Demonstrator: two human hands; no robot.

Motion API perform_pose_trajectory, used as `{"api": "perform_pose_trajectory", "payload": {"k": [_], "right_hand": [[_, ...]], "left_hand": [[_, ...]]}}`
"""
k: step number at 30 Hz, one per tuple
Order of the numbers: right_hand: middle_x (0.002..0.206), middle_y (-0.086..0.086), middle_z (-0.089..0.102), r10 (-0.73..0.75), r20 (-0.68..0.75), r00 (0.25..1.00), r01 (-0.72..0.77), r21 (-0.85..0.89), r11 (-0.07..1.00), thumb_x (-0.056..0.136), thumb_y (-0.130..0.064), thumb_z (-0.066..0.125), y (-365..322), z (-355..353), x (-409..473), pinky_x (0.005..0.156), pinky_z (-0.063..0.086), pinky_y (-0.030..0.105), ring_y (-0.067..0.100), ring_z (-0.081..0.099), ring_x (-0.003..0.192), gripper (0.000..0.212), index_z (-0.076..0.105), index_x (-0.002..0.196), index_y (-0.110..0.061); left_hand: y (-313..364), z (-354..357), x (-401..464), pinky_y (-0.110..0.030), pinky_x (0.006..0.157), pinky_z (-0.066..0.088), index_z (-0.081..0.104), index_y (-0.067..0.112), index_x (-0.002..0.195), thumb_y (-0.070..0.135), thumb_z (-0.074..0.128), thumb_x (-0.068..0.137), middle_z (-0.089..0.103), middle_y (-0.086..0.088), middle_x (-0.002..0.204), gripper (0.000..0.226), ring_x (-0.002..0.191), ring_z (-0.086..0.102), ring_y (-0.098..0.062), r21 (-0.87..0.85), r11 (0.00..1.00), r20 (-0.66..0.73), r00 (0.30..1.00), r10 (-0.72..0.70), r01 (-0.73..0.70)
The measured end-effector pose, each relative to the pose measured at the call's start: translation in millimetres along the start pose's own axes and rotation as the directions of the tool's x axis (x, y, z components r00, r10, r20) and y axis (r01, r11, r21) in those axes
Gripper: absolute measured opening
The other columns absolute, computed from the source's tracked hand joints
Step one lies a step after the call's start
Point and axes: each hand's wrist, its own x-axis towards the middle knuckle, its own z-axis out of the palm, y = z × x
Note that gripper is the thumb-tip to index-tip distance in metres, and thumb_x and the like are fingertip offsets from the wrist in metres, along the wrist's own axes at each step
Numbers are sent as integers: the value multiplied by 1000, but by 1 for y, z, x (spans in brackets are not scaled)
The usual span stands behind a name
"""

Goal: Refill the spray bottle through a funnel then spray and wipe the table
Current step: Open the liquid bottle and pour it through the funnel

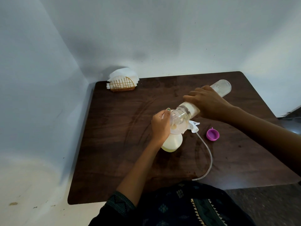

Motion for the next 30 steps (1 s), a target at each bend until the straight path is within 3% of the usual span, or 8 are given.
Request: {"api": "perform_pose_trajectory", "payload": {"k": [5,11,18,26,30], "right_hand": [[102,7,65,-2,-24,1000,2,1,1000,66,-14,75,0,1,0,82,40,45,32,59,94,53,55,115,-17],[102,8,65,-6,-29,1000,6,-6,1000,66,-15,76,0,2,1,82,42,46,32,59,93,53,55,115,-18],[96,8,65,-17,-59,998,17,-9,1000,62,-15,79,0,2,0,78,43,45,33,60,89,53,56,110,-17],[102,9,66,-15,-43,999,15,-17,1000,62,-16,80,0,4,1,81,42,46,33,60,92,58,56,114,-17],[100,8,65,-14,-45,999,13,-22,1000,64,-15,77,2,4,3,80,43,46,32,60,92,54,55,114,-18]], "left_hand": [[-1,0,1,-14,45,28,43,18,52,18,48,95,39,11,44,44,42,37,0,-12,1000,-5,1000,2,-2],[0,0,0,-12,44,29,45,18,52,18,48,95,41,7,51,43,42,41,1,-2,1000,-11,1000,2,-2],[0,1,0,-24,52,31,48,11,59,20,48,95,43,3,55,37,54,39,-8,0,1000,-5,1000,-12,12],[1,0,-1,-13,45,29,45,18,52,17,49,95,40,10,47,43,43,40,0,-14,1000,-14,1000,-9,8],[0,0,2,-25,53,32,50,11,59,21,48,95,45,4,55,37,55,41,-7,6,1000,-5,1000,-18,18]]}}
